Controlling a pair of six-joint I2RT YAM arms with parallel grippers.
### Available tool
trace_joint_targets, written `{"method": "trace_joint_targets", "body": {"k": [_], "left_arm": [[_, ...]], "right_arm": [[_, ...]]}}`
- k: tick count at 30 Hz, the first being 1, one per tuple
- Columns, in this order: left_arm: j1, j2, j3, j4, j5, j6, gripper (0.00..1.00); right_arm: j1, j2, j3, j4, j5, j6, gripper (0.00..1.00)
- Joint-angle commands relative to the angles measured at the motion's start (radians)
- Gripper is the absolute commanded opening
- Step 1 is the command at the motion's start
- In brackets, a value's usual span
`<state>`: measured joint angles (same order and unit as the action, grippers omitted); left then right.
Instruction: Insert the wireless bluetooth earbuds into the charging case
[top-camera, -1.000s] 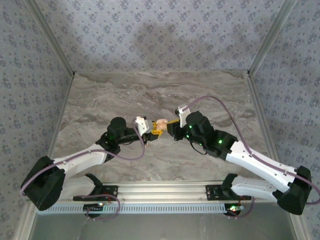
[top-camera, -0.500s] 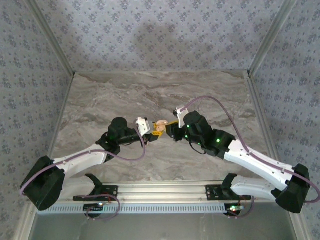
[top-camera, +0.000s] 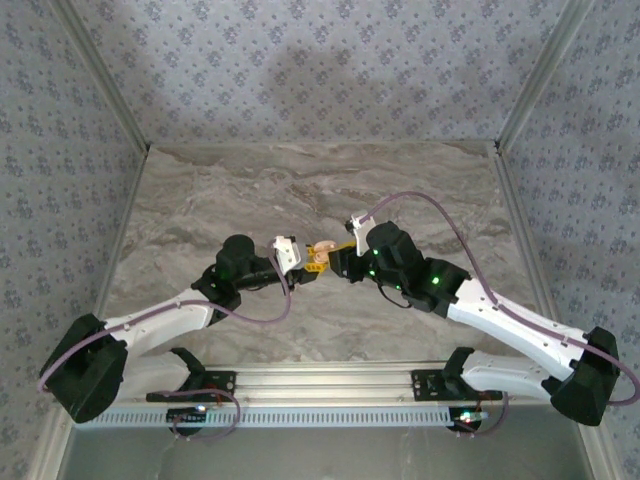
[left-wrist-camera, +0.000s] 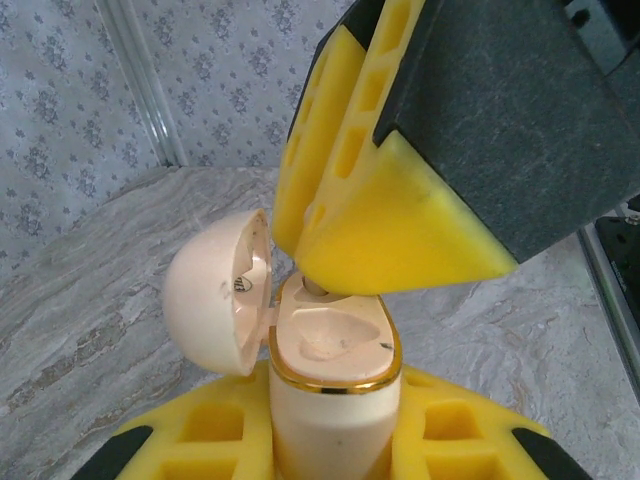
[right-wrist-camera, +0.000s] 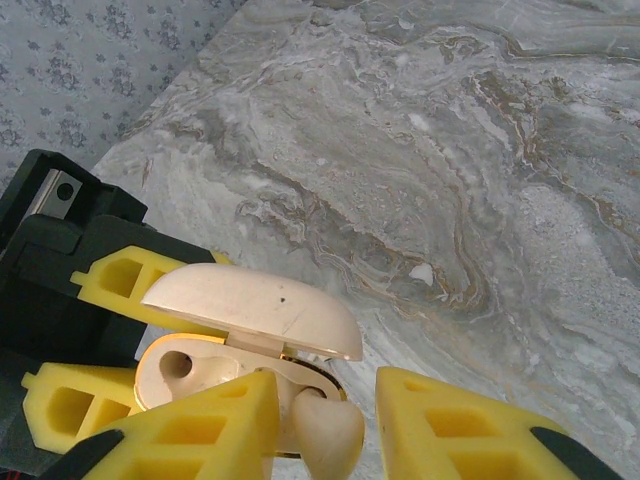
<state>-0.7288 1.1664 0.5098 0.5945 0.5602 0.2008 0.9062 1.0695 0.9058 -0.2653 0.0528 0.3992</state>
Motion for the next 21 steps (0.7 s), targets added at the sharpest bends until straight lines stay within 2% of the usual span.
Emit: {"method": "trace_joint_targets", "body": {"k": [1, 10, 21], "left_arm": [[-0.009, -0.013, 0.038, 0.044, 0.007, 0.008, 0.13], [-0.009, 0.039, 0.013, 0.164, 0.006, -0.046, 0.13], [-0.01, 0.054, 0.015, 0.171, 0.01, -0.049, 0.13]], "right_arm": [[0.0, -0.025, 0.027, -0.011, -0.038, 0.004, 0.37], [-0.016, -0.034, 0.028, -0.012, -0.051, 0.004, 0.44], [-0.035, -0.037, 0.037, -0.009, -0.06, 0.003, 0.5]]}}
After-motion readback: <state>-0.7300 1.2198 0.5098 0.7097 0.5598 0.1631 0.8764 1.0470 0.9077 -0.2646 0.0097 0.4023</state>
